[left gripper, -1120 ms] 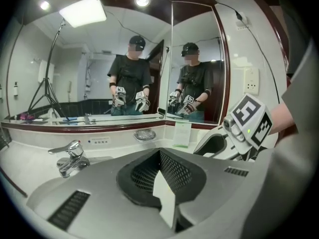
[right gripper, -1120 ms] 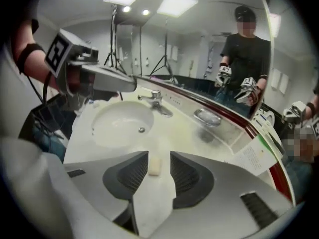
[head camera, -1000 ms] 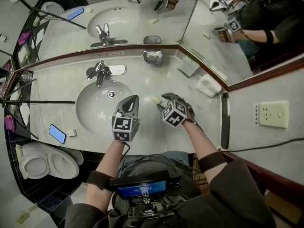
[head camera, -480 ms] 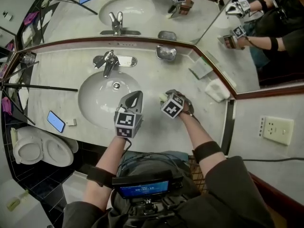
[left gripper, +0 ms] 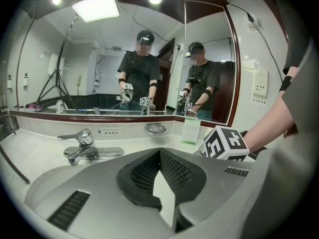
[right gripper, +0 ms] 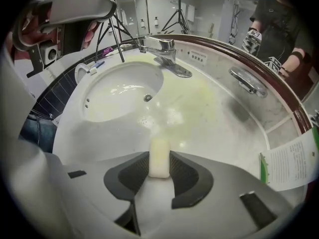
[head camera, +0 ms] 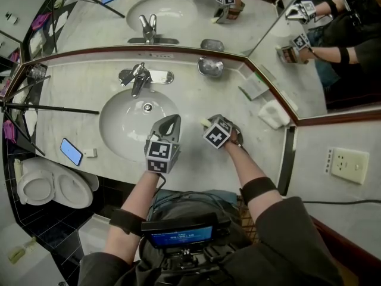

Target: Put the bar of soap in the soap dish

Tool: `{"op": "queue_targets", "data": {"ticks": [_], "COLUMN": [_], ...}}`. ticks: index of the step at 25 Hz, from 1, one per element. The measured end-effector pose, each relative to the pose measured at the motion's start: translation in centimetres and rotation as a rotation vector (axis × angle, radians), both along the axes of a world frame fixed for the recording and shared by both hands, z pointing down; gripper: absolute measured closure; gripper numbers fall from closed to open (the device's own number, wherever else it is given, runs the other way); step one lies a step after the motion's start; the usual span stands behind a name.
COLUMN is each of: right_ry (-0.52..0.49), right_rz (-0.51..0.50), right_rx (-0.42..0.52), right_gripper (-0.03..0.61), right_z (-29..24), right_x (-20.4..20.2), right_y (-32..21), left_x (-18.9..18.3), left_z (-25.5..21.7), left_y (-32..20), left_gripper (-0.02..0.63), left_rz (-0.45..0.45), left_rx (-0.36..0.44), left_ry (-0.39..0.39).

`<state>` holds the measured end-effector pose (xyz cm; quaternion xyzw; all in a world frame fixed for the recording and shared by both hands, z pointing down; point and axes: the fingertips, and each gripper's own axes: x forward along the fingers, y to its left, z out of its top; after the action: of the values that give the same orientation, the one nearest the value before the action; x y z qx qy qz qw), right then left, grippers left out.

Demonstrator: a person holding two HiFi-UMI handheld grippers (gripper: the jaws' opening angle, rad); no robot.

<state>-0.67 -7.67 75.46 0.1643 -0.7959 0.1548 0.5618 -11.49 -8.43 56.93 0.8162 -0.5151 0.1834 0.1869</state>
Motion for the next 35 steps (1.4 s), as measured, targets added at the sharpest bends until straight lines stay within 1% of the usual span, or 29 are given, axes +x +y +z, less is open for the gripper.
{"op": "queue_targets", "data": {"ticks": [6,11,14,16,19,21,24,28,31,35], "right_ry": [-0.108,-0.254,-0.352,-0.427,-0.545,-0.586,-0.597,-0.580,-0.551,-0.523], "right_rz": [0.094,0.173,0.233,0.292,0.414,0.479,0.536,0.594,0.603,0.589], "right_rx": [0.049,0.116,0.169,0.202,0.219,0.231,0.248,0.244,0.245,0.260], "right_gripper": [0.433,0.433,0.431,0.431,0.433,0.431,0.431,0.431,0.431,0.431], "right_z": [-3.0,-8.1,-11.5,-13.3,-15.9,-17.2,-17.7,-17.0,-16.4,-16.1], "right_x": [-0.1,-0.1,0.5,1.4,2.9,4.0,5.4,6.4,6.3,5.1], "right_y": [-1.8,-3.5,-4.0,-4.4,-4.4,-4.2,-3.7,-3.3,-4.1,-7.4], "left_x": [0.6,1.4,2.1,2.7,3.4,3.9,4.6,5.2,5.7,6.0], "left_z": [-0.4,-0.7,-1.1,-1.3,-1.6,-1.8,-1.8,-1.7,-1.4,-0.9], "left_y": [-0.2,-0.3,-0.3,-0.4,-0.3,-0.3,-0.4,-0.4,-0.9,-3.2], "left_gripper": [0.612,0.612,0.612,0.612,0.612,0.612,0.612,0.612,0.612,0.612], "left_rz": [0.016,0.037,0.059,0.070,0.083,0.092,0.106,0.116,0.122,0.119], "left_rx": [0.006,0.007,0.016,0.025,0.031,0.032,0.035,0.034,0.034,0.033], "left_ry": [-0.002,-0.003,-0.008,-0.009,-0.009,-0.008,-0.011,-0.013,-0.022,-0.032]}}
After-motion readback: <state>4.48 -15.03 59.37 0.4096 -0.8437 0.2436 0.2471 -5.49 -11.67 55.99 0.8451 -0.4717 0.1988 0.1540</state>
